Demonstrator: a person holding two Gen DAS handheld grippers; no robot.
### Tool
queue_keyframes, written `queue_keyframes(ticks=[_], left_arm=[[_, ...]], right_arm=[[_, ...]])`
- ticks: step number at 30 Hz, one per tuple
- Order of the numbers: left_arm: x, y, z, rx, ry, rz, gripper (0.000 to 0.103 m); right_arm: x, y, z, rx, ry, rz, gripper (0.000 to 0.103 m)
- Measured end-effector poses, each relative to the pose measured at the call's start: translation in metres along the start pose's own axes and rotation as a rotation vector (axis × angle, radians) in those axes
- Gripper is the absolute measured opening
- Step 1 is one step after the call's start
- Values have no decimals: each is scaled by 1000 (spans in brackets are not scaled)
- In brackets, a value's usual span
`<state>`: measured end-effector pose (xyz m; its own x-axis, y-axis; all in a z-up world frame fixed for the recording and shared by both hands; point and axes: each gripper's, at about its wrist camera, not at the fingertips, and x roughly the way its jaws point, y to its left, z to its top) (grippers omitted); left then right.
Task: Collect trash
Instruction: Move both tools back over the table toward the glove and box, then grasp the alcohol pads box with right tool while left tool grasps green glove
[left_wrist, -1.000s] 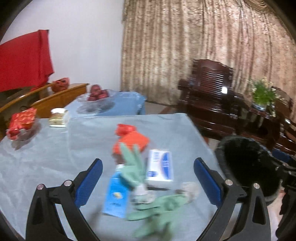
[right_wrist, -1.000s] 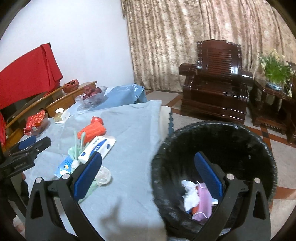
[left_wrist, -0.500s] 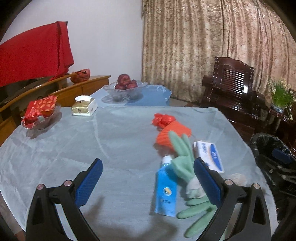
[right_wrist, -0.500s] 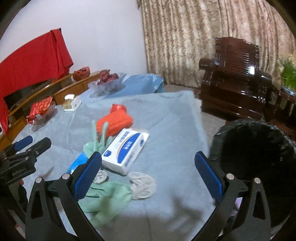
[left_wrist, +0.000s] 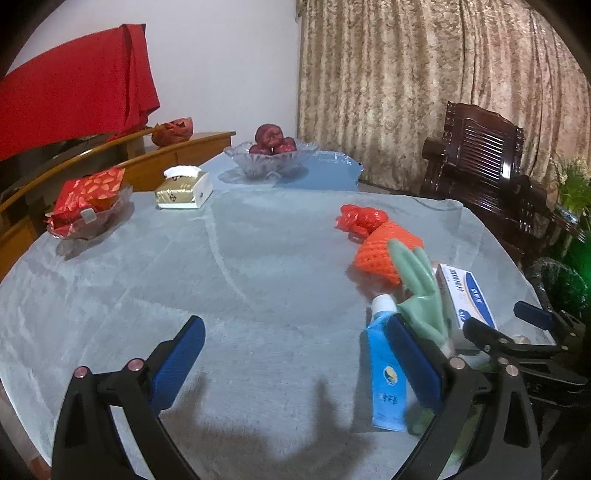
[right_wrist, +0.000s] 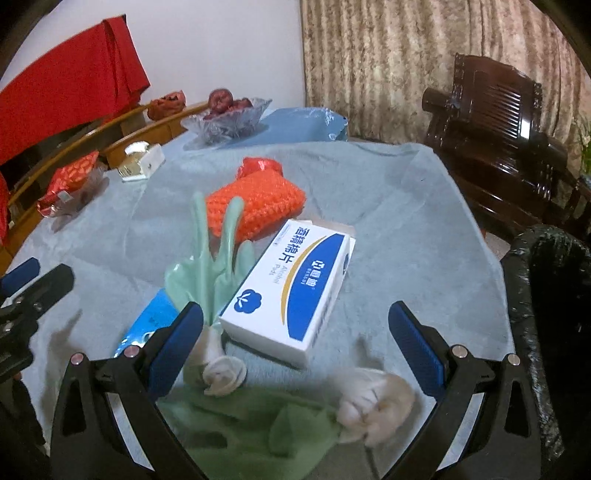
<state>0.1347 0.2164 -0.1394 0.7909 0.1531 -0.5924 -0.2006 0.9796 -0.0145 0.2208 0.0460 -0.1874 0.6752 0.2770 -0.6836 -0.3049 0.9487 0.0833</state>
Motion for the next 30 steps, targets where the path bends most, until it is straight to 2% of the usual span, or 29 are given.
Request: queue_keyframes(ticks=[6,12,16,22,23,25,27,29,30], left_arm=[[13,5,2,-9,17,-10,97],[20,0,0,-13,29,-26,97],[24,-5,-3,-15,43,-34,97],[26,-7,-3,-15,40,-29,97],[25,-7,-2,-15,40,-27,97],[26,-7,0,-16,39,-24,97],[25,-7,2,-20,37,-25,97],[25,-8,4,-22,35,-27,97],[24,-8,4,-21,33,-28,97]], right_arm=[[17,-5,-2,-4,55,-20,98],[13,-22,-4,-54,54,-130,98],[14,-42,0,12,60,-72,98],[22,-37,8,6,58,-19,96],[24,-34,10,0,60,-14,95],[29,-30,12,-11,74,-9,82],[35,-29,13,-11,97,-3,76],[40,-29,12,-7,112,1,66],[43,-29,11,-12,122,5,56]])
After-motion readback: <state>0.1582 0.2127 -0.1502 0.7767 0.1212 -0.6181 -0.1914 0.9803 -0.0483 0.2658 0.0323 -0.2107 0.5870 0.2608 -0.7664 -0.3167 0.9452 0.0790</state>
